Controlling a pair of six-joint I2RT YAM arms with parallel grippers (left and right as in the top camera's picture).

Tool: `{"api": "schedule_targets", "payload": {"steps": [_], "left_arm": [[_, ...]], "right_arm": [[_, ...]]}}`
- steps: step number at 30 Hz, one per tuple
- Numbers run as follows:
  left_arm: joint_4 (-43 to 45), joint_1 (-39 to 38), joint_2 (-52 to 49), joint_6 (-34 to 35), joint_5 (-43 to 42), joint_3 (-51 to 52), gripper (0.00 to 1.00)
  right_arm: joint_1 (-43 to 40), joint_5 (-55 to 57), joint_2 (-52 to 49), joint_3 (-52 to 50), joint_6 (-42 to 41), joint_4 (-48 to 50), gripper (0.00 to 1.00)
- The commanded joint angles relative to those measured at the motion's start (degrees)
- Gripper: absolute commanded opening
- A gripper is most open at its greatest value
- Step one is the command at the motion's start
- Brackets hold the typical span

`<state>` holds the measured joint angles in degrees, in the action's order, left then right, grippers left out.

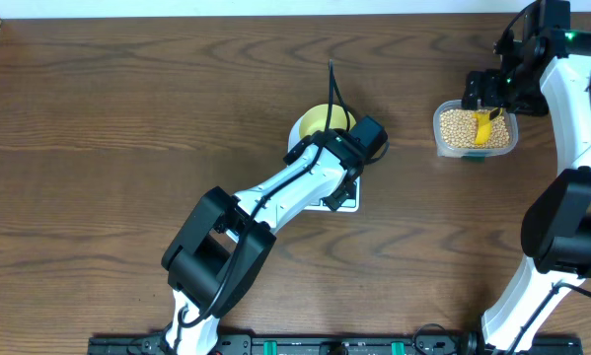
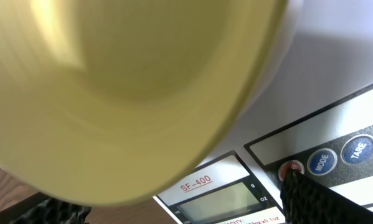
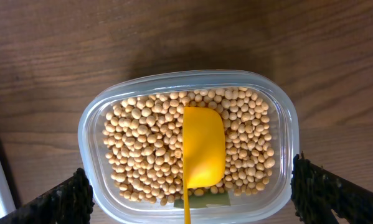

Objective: Scoop item into bowl and weigh 50g on scale

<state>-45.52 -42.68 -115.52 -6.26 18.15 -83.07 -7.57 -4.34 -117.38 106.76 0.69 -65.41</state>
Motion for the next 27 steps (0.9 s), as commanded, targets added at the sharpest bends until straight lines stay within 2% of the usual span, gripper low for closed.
{"api": "schedule_targets", "payload": {"steps": [1, 27], "left_arm": [[0.2, 0.5, -1.0, -0.7, 0.8, -0.7, 0.98], [-0.4, -1.1, -2.9, -1.7, 2.0, -0.5, 0.98]], "right_arm": [[-0.1, -0.3, -0.4, 1.0, 0.2, -0.1, 0.99], [-0.1, -0.3, -0.4, 1.0, 0.2, -0.1, 0.99]]}}
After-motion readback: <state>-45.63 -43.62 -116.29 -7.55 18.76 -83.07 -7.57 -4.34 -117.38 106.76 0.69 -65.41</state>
